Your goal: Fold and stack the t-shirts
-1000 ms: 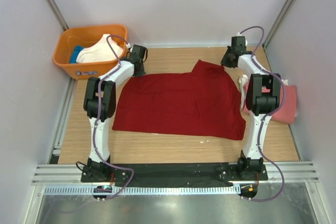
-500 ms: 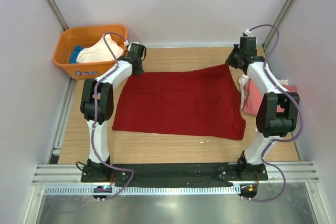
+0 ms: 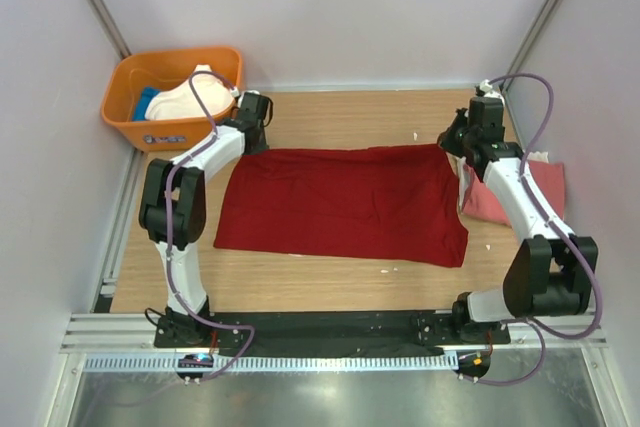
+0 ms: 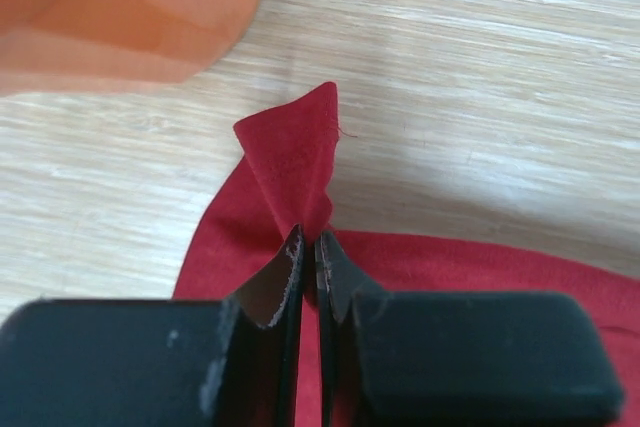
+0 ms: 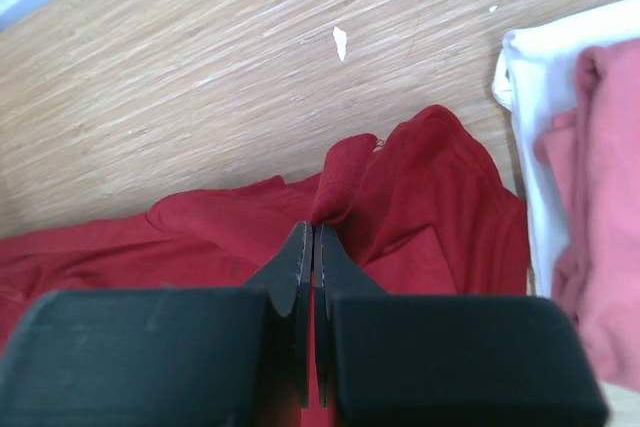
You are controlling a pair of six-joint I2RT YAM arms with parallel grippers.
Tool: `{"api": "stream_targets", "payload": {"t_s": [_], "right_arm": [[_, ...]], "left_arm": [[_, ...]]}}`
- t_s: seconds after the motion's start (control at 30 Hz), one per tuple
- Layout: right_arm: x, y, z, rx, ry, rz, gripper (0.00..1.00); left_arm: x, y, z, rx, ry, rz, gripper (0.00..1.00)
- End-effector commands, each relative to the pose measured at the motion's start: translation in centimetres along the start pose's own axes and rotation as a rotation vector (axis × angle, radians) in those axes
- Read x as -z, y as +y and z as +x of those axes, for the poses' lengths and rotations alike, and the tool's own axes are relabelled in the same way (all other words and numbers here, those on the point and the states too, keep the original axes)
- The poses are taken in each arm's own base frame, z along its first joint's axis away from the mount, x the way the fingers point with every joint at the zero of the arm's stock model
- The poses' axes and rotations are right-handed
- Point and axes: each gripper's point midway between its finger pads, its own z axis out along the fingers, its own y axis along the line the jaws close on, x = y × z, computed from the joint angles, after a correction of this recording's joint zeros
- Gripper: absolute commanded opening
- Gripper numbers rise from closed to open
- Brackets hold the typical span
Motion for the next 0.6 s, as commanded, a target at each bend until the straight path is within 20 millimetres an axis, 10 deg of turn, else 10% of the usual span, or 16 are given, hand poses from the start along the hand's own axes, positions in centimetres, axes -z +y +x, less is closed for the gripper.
{"api": "stream_targets", "payload": {"t_s": [0.0, 0.57], "right_arm": [[3.1, 0.1, -1.7, -0.009, -0.103, -0.005, 0.01], [9.2, -0.7, 1.1, -0.010, -0.125, -0.043, 0.01]], "left_arm": [[2.7, 0.7, -3.0, 0.037, -0.110, 0.004, 0.07], [6.4, 2.6, -1.4, 0.036, -0.153, -0.026, 0.06]]}}
